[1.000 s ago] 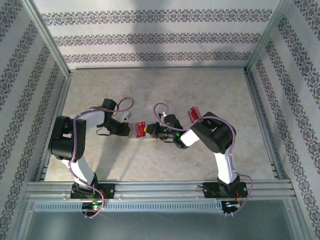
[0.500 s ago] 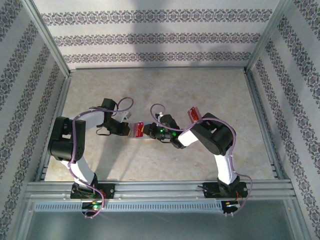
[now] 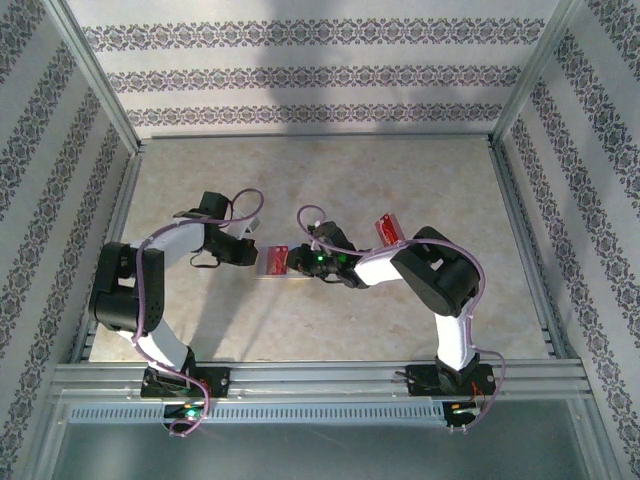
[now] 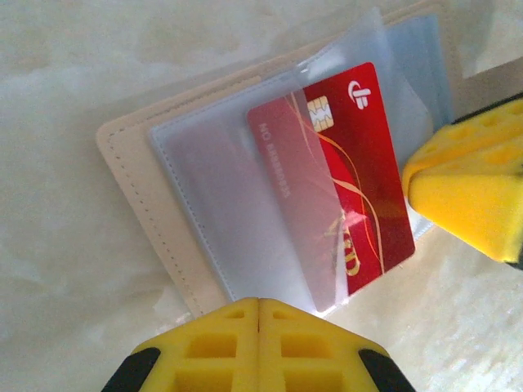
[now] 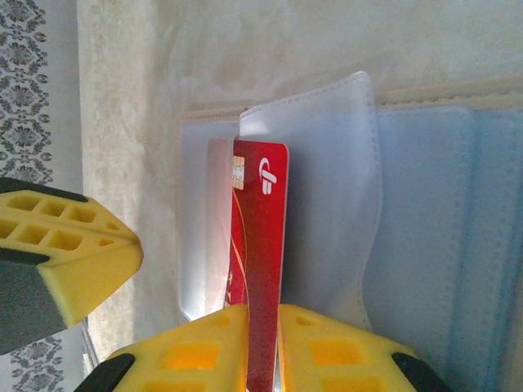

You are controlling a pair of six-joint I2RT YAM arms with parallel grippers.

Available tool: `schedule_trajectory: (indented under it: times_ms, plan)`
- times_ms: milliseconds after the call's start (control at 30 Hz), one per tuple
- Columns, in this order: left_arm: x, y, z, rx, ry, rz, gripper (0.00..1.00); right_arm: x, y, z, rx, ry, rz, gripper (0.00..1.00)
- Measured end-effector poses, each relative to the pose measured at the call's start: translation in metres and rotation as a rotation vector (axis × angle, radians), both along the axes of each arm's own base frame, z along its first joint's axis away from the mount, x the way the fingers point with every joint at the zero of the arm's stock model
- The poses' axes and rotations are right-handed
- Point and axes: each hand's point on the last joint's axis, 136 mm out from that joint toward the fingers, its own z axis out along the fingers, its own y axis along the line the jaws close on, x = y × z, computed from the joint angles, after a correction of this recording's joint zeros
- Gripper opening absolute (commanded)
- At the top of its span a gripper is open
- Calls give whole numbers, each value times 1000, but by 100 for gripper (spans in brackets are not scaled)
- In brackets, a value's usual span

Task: Put the credit cards into the card holder
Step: Insert the credit card into the card slot.

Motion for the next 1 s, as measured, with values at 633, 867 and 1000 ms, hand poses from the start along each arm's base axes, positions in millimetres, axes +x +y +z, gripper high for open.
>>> schedule_trajectory:
  times_ms: [633, 867, 1000]
  plan:
    - [2, 2, -14, 16, 31, 20, 2, -2, 27, -2, -58, 8, 72, 13]
    - [4, 2, -14, 15, 24, 21, 2, 1, 35, 3, -87, 5, 104, 16]
    - [6, 6, -11, 24, 14, 36, 2, -1, 33, 0, -114, 7, 119, 21]
